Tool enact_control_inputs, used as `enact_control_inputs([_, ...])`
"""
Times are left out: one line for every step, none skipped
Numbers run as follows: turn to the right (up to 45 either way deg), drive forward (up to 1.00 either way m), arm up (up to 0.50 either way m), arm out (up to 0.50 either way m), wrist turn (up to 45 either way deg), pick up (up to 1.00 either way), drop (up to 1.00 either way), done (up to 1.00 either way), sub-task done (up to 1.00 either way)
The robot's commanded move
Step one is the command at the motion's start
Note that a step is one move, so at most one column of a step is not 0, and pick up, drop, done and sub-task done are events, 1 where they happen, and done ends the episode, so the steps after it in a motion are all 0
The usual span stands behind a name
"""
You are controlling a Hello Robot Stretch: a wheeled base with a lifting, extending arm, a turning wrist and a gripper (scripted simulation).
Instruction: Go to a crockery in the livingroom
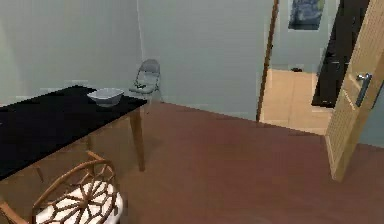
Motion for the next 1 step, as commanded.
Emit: enact_control_inputs([0.0, 0.75, 0.00, 0.00, 0.0, 0.00, 0.00, 0.00, 0.00])
